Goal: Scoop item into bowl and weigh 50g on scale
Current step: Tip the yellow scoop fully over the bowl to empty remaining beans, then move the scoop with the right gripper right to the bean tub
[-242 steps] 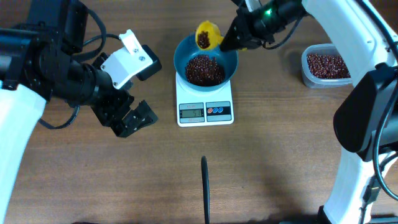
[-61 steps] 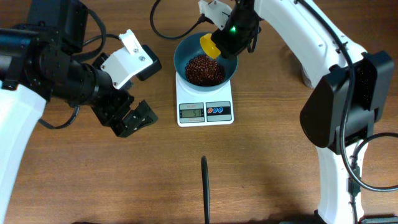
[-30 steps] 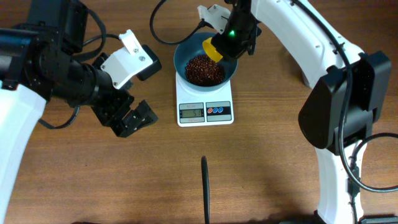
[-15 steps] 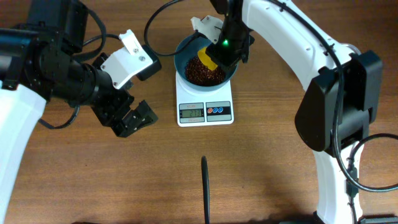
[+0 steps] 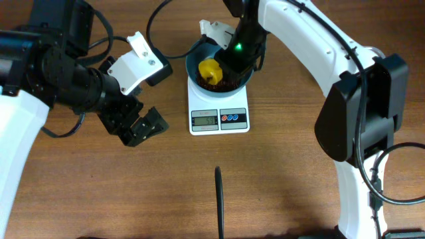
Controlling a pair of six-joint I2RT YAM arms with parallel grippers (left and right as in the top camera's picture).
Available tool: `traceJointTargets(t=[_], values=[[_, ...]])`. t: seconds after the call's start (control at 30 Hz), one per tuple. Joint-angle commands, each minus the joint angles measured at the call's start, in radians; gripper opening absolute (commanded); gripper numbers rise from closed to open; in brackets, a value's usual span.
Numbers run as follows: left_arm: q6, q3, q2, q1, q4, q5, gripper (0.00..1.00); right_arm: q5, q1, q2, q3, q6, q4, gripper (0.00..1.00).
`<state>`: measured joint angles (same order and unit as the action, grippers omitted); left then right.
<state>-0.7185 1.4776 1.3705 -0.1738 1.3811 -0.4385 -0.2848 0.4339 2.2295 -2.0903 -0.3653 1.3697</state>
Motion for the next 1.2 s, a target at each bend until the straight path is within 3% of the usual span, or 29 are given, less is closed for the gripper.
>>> traceJointTargets(t=[0.0, 0.67, 0.9, 1.17], values=[[-0.020, 0.016, -0.017, -0.002, 0.000, -0.017, 0.99, -0.061, 0.003, 0.000, 0.010, 0.006, 0.012, 0.04], [-0.020, 0.016, -0.017, -0.002, 0.000, -0.017, 0.99, -0.430, -0.220, -0.006, -0.015, 0.034, 0.045, 0.04], [-0.020, 0.016, -0.017, -0.002, 0.000, -0.017, 0.99, -0.446, -0.232, -0.013, -0.105, 0.035, 0.099, 0.04], [-0.020, 0.016, -0.017, -0.002, 0.000, -0.017, 0.99, -0.472, -0.258, -0.013, -0.323, 0.177, 0.100, 0.04]])
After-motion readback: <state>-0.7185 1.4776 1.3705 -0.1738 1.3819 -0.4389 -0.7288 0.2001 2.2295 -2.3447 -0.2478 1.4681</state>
